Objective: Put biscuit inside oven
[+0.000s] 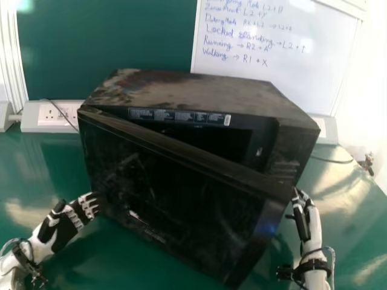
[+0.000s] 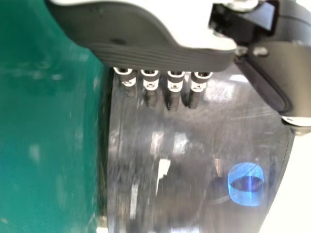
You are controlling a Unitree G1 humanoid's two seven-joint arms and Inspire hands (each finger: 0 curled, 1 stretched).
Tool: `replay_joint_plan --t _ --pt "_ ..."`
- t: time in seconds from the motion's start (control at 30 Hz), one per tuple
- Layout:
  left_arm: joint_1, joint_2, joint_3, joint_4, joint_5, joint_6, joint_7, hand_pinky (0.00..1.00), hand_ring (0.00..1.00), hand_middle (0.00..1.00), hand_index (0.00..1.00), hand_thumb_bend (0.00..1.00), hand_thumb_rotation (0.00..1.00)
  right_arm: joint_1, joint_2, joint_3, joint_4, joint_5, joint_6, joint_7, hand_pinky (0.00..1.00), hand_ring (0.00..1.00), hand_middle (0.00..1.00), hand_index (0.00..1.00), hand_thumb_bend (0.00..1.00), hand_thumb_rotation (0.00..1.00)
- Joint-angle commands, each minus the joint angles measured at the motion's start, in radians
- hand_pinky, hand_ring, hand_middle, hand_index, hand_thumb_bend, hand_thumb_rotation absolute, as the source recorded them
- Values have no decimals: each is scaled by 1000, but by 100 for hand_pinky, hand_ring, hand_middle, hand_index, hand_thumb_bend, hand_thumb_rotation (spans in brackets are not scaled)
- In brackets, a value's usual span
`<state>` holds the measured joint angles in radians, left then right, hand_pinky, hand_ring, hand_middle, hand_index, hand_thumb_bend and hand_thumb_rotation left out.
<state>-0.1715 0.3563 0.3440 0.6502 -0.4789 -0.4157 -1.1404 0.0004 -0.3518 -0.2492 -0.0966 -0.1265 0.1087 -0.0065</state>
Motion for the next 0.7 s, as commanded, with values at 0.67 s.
replay_joint_plan --t 0.67 --pt "-71 -58 -60 53 25 37 28 5 30 47 51 0 59 28 5 -32 -111 15 70 12 68 78 85 91 76 100"
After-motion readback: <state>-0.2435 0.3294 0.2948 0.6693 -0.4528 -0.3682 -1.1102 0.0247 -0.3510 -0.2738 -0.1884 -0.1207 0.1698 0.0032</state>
